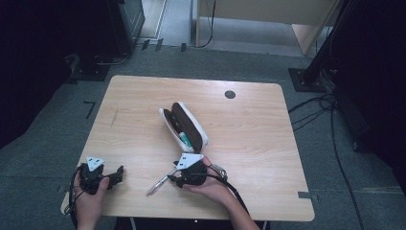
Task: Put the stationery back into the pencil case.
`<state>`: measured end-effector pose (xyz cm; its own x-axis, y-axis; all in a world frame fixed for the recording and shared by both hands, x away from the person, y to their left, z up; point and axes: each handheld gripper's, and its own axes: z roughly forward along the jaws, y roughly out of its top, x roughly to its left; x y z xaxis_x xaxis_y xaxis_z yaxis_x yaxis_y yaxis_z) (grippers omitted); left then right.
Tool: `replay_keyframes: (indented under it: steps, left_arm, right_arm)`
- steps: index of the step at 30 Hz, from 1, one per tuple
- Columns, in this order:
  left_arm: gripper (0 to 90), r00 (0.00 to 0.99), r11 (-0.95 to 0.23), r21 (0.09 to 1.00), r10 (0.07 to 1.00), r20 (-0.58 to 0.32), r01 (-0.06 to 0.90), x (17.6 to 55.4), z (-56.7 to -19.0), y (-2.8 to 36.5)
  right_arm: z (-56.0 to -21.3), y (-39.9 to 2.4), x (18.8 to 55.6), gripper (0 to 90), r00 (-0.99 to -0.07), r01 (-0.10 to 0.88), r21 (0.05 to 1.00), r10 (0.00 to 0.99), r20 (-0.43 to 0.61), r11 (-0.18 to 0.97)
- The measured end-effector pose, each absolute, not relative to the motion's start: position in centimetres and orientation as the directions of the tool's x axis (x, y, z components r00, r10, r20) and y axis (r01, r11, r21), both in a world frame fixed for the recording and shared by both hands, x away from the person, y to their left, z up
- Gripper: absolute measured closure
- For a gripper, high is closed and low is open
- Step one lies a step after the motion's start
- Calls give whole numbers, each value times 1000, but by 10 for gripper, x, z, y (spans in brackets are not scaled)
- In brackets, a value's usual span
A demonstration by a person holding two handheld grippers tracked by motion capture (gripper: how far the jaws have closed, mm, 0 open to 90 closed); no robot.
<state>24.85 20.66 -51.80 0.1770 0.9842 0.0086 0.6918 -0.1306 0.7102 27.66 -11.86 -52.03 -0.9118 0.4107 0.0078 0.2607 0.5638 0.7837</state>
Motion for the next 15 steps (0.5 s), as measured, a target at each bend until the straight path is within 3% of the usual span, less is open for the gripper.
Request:
replay_keyframes:
  steps: [7, 15]
  left_arm:
    - [123, 178, -132, 710, 984, 9, 692, 248, -518, 207]
    - [123, 178, -132, 710, 984, 9, 692, 248, -518, 207]
  right_arm:
    - [-521, -125, 275, 513, -916, 257, 767, 401, 1, 587]
    - [-521, -133, 271, 701, -890, 312, 771, 455, 33, 555]
